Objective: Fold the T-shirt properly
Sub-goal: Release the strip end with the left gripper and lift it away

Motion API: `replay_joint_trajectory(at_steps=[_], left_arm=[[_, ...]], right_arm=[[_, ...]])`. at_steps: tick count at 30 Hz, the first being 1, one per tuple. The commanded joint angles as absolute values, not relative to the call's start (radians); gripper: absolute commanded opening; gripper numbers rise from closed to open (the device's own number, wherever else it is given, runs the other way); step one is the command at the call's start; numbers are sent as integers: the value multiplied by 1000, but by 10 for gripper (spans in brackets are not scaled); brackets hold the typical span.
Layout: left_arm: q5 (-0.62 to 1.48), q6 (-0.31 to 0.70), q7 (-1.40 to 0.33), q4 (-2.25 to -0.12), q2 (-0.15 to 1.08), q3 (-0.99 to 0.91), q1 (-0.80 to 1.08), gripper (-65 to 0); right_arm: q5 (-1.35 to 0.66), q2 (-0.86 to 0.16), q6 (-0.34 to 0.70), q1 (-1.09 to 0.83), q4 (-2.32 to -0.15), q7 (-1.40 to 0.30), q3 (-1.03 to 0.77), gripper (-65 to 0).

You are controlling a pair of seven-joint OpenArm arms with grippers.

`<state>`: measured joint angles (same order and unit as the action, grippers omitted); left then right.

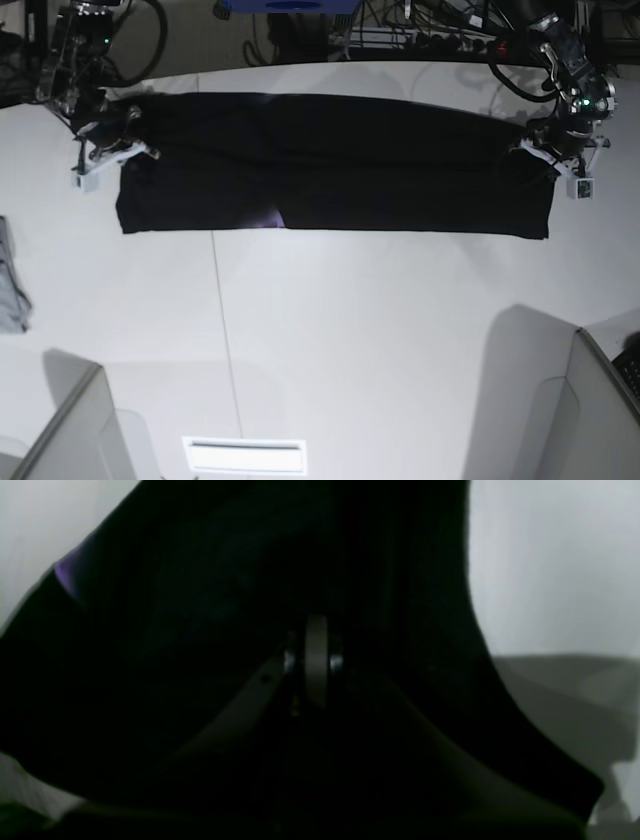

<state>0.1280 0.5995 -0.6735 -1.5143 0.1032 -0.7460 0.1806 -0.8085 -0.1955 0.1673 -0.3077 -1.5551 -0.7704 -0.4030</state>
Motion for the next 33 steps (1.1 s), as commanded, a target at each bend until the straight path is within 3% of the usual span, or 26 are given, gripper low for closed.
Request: replay_joint_trajectory(at_steps=[1, 9, 17, 20, 23, 29, 32, 33], left_arm=[[117, 602, -693, -1520, 110, -745, 173, -650], [127, 602, -693, -1569, 125, -754, 174, -650], [142, 625, -697, -1824, 117, -862, 177, -650], [298, 698, -852, -1937, 124, -969, 176, -650], [507, 698, -1030, -1963, 147, -1121, 156, -650], [575, 698, -1020, -1922, 177, -1142, 173, -642], [575, 698, -998, -1911, 176, -1095, 193, -304], [575, 698, -995, -1902, 176, -1076, 193, -224]], right_arm=[[-806, -211, 151, -295, -1560, -759, -406, -650], [-806, -211, 148, -277, -1587, -757, -406, -650], [-808, -205, 148, -283, -1753, -763, -404, -650], [-808, -205, 148, -295, -1808, -763, -404, -650], [-808, -202, 148, -298, -1827, -763, -404, -650], [-808, -202, 148, -298, -1817, -763, -404, -650], [-808, -200, 148, -298, -1817, -763, -404, -650], [-808, -200, 148, -298, -1817, -763, -404, -650]])
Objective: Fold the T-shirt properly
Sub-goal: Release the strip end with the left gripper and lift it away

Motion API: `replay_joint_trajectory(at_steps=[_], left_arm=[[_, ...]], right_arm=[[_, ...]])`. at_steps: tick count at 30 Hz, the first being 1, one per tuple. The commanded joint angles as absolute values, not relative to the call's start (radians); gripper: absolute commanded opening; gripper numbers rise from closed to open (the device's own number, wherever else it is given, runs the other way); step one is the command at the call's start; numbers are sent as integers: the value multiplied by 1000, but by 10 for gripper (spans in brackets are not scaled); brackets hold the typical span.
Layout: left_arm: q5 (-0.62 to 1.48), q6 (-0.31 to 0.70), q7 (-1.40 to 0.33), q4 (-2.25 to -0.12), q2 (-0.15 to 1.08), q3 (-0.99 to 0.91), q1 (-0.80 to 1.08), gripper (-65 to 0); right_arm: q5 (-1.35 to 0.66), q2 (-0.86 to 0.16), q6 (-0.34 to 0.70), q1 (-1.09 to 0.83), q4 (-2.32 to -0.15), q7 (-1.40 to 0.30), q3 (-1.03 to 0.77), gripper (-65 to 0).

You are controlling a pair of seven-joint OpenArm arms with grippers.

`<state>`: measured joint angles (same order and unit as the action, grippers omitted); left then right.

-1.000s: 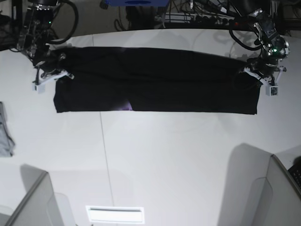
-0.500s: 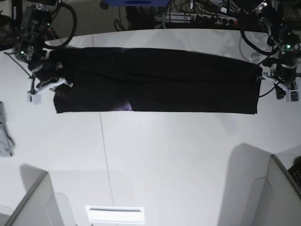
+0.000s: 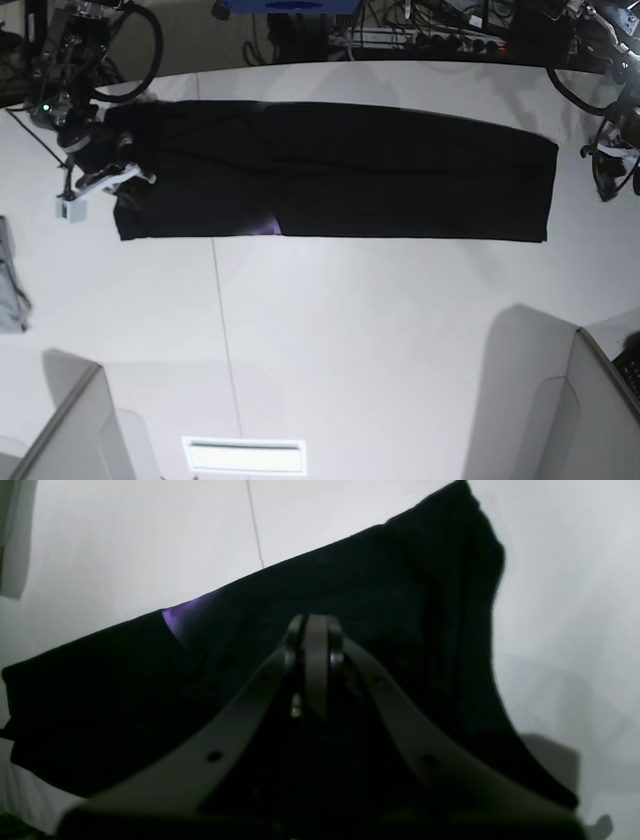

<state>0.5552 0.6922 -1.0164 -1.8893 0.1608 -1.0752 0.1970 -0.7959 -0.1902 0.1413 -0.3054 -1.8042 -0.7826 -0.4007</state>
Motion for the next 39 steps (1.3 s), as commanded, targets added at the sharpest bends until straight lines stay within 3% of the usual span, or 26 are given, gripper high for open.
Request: replay_joint_trajectory(at_steps=[1, 3, 4, 13, 22, 25, 30, 33, 34, 39], left_arm=[[575, 698, -987, -1882, 176, -1056, 193, -155], [575, 698, -947, -1811, 177, -1010, 189, -58], [575, 698, -923, -1770, 177, -987, 188, -43], [568, 698, -745, -1443, 219, -773, 177, -41], [567, 698, -720, -1290, 222, -757, 137, -46], [567, 698, -722, -1290, 222, -757, 143, -153], [567, 698, -722, -1268, 222, -757, 147, -481], [567, 698, -722, -1256, 223, -757, 147, -617], [567, 698, -722, -1256, 225, -757, 147, -650], [567, 698, -719, -1264, 259, -768, 147, -650]], right_arm=[[-808, -200, 148, -298, -1817, -763, -404, -650], [-808, -200, 148, -300, -1817, -763, -403, -650], [-808, -200, 148, -302, -1817, -763, -403, -650], [-808, -208, 148, -326, -1817, -760, -298, -650], [-808, -205, 148, -326, -1824, -759, -269, -650], [-808, -205, 148, -326, -1824, -759, -275, -650], [-808, -205, 148, -326, -1824, -759, -277, -650], [-808, -205, 148, -326, -1824, -757, -277, -650], [-808, -205, 148, -326, -1824, -757, -277, -650], [-808, -206, 148, -328, -1824, -757, -278, -650]])
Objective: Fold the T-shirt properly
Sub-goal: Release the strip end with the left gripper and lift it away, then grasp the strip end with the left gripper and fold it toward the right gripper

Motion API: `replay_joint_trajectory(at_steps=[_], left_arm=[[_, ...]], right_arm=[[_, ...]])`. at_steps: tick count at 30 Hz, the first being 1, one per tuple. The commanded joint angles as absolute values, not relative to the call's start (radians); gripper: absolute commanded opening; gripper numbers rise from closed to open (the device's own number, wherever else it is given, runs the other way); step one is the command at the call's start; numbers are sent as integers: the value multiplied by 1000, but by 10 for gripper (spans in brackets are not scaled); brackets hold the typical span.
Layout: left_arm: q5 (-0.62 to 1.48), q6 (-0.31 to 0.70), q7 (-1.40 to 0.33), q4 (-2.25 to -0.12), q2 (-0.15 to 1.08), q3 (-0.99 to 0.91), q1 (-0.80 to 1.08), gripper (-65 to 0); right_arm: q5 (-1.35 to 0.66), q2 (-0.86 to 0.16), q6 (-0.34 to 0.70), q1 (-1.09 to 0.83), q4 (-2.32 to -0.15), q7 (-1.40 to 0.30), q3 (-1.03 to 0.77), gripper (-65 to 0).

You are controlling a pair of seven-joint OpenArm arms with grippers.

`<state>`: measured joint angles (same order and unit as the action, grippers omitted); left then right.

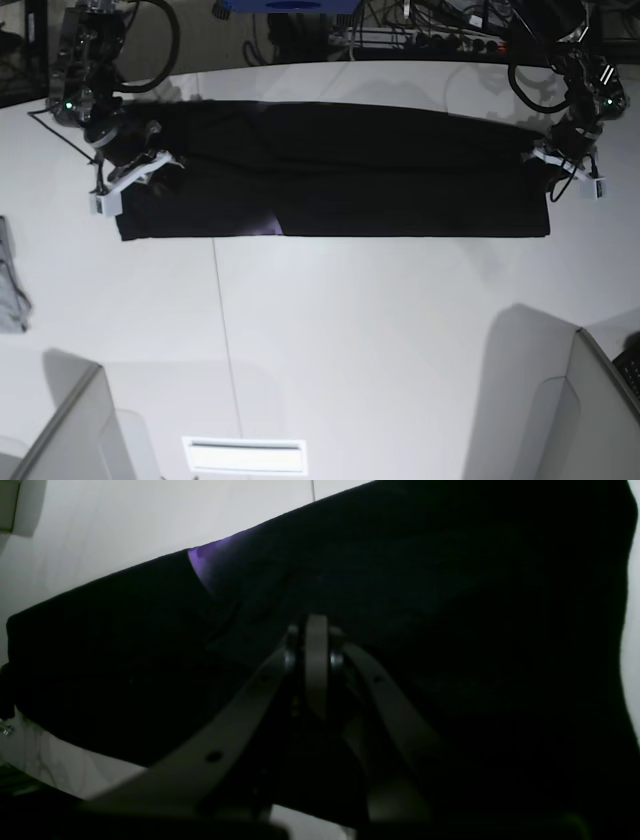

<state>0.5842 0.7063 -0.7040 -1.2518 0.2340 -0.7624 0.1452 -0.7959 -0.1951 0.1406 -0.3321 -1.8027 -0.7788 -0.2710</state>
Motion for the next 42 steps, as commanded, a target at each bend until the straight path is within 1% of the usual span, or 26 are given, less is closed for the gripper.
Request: replay_joint_trajectory(at_steps=[1, 5, 8, 13, 19, 25, 33, 37, 42], left_arm=[[567, 698, -719, -1264, 274, -768, 147, -650], [567, 698, -717, -1285, 306, -768, 148, -650], [567, 698, -710, -1349, 306, -766, 179, -650], [565, 698, -644, -1483, 303, -730, 248, -650], [565, 622, -639, -1635, 302, -668, 335, -650], [565, 572, -644, -1784, 298, -585, 390, -650], [565, 506, -645, -1860, 278, -429, 417, -650], [565, 450, -641, -1860, 277, -341, 417, -650], [565, 435, -641, -1860, 277, -268, 415, -650]], right_arm=[[-808, -206, 148, -328, -1824, -757, -278, -650], [-808, -206, 148, -328, -1824, -759, -278, -650], [-808, -206, 148, -328, -1824, -759, -278, -650], [-808, -205, 148, -328, -1824, -757, -278, -650], [-809, -203, 148, -328, -1824, -757, -278, -650], [-809, -203, 148, -328, -1824, -757, -278, -650], [-809, -203, 148, -328, -1824, -757, -280, -650], [-809, -203, 148, -328, -1822, -757, -280, -650], [-809, -203, 148, -328, -1819, -757, -280, -650]])
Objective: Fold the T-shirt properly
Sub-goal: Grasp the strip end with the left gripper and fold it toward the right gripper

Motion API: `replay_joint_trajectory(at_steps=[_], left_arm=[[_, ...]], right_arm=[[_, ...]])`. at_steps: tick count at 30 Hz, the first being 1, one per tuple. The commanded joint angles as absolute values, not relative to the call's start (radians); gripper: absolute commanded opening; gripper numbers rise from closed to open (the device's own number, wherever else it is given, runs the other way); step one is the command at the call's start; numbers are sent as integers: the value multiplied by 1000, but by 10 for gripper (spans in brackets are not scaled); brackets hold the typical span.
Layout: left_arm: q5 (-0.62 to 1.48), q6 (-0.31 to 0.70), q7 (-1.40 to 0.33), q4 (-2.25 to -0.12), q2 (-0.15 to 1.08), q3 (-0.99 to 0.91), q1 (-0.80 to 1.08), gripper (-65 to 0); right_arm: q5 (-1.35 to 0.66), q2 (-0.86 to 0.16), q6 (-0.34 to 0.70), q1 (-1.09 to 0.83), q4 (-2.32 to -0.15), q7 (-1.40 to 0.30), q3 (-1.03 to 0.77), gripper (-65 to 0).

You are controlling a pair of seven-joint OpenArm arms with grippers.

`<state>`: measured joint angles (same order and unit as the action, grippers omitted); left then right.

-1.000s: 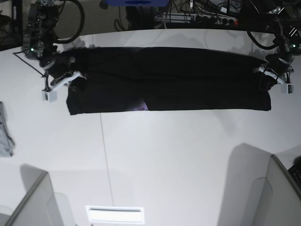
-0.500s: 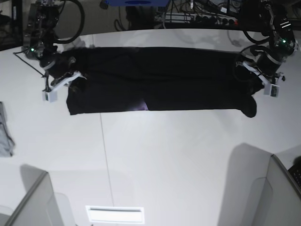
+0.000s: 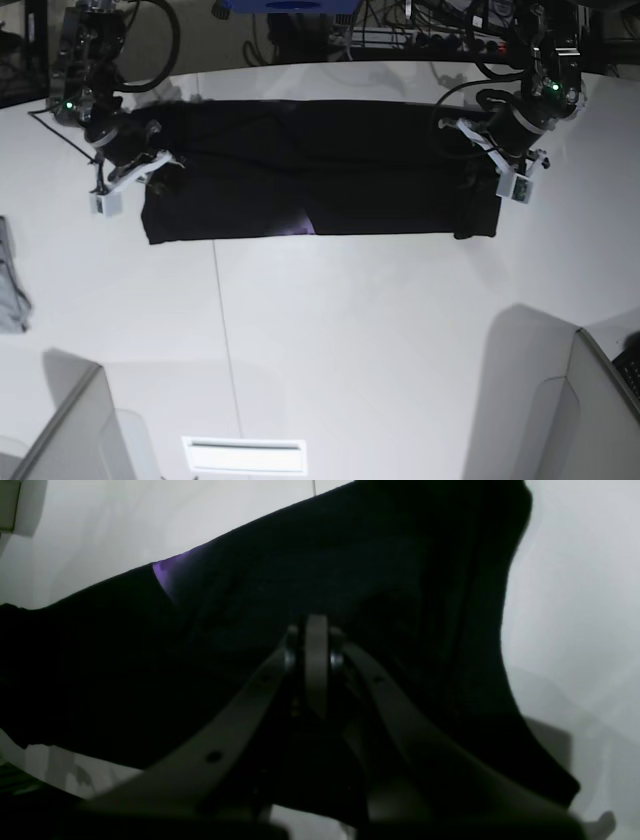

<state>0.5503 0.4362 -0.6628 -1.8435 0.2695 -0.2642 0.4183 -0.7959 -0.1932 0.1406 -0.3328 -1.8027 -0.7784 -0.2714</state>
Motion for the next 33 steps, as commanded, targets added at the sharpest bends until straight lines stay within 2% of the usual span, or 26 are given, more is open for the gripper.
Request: replay_joint_trajectory(at_steps=[1, 16, 22, 27, 33], left_arm=[[565, 435, -641, -1860, 277, -246, 415, -650], [565, 433, -647, -1908, 219, -200, 410, -650], [565, 433, -647, -1905, 214, -127, 406, -650], [567, 349, -645, -1902, 216, -56, 372, -650], [573, 335, -645, -1883, 213, 21, 323, -650]], right_arm=[[-809, -203, 148, -328, -1819, -757, -280, -650], [-809, -203, 148, -325, -1817, -757, -280, -650], [-809, -203, 148, -325, -1817, -757, -280, -650], [-809, -203, 148, -325, -1817, -757, -280, -650], [-809, -203, 148, -326, -1817, -757, -280, -650]])
